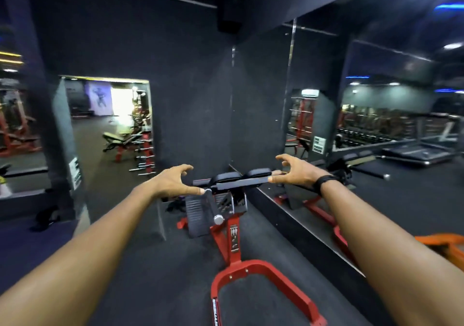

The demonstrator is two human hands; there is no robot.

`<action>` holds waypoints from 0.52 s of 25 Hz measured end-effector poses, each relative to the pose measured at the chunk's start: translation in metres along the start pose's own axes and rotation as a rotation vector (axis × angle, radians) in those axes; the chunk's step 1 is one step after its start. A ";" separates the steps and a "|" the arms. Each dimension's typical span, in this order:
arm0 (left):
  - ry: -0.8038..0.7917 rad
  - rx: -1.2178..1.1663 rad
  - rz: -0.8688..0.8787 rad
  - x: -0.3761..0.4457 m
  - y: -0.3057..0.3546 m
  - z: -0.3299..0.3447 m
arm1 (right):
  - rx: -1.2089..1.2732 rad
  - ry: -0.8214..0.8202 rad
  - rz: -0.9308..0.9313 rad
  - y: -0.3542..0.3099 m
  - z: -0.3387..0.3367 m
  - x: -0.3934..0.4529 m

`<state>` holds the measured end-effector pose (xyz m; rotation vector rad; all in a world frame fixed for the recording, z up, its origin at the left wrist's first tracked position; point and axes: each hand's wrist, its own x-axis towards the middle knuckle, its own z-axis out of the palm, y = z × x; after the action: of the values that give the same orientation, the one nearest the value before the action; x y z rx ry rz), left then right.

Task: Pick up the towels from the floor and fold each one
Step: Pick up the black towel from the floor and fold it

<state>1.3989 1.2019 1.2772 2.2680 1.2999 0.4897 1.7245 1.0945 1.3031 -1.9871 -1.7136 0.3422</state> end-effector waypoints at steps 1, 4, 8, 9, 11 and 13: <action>-0.021 0.012 0.049 0.000 0.010 0.006 | -0.003 0.036 0.030 0.003 -0.007 -0.021; -0.074 0.033 0.205 -0.002 0.055 0.025 | -0.037 0.146 0.153 0.018 -0.027 -0.097; -0.147 0.024 0.397 -0.018 0.128 0.070 | -0.066 0.258 0.368 0.041 -0.061 -0.219; -0.181 0.015 0.455 -0.030 0.152 0.088 | -0.073 0.301 0.436 0.047 -0.071 -0.258; -0.248 -0.017 0.566 -0.057 0.199 0.120 | -0.092 0.368 0.555 0.057 -0.090 -0.329; -0.341 -0.036 0.689 -0.098 0.252 0.156 | -0.127 0.438 0.683 0.065 -0.108 -0.411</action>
<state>1.6098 0.9716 1.2850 2.5874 0.3223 0.3162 1.7587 0.6663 1.3098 -2.4705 -0.7798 0.0077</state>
